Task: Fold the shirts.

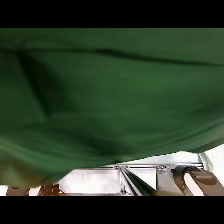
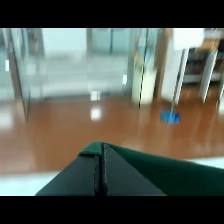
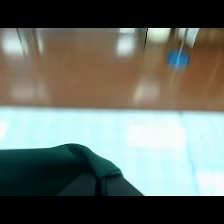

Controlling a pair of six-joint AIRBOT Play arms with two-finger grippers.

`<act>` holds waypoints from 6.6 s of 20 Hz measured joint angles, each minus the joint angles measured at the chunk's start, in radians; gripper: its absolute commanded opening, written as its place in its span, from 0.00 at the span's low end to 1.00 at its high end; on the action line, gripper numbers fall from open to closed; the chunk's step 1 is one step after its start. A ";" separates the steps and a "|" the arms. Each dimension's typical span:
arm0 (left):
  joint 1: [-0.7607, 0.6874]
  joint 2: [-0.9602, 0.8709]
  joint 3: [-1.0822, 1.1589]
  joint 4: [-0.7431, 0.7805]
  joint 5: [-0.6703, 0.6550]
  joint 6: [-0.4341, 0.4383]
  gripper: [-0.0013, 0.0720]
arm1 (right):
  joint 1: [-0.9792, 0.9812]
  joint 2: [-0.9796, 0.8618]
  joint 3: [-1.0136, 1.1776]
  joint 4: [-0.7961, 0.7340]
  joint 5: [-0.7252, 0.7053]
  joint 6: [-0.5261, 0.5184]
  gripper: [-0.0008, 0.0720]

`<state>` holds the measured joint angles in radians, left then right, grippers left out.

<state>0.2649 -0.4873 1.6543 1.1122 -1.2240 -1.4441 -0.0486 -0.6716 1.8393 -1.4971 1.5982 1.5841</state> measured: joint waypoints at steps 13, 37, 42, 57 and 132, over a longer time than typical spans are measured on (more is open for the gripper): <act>-0.061 -0.698 -0.397 -0.194 0.320 0.038 0.04 | 0.000 -0.590 -0.469 0.237 -0.566 -0.048 0.04; 0.395 -0.712 -0.805 -0.130 -0.156 0.077 0.71 | -0.292 -0.459 -0.960 0.364 -0.525 -0.067 0.57; 0.531 -0.603 -1.072 -0.187 -0.117 0.114 0.71 | -0.302 -0.175 -1.268 0.526 -0.558 -0.135 0.57; 0.305 -0.673 -1.213 -0.270 0.014 0.132 0.04 | -0.429 -0.055 -1.290 0.576 -0.562 -0.170 0.57; -0.106 -0.722 -0.351 0.058 0.294 -0.100 0.04 | -0.171 -0.499 -0.532 0.420 -0.484 -0.173 0.04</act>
<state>0.1593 -1.2095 1.3029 1.1706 -0.9302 -1.5436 -0.2195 -1.1709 1.3075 -1.0775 1.1137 1.4113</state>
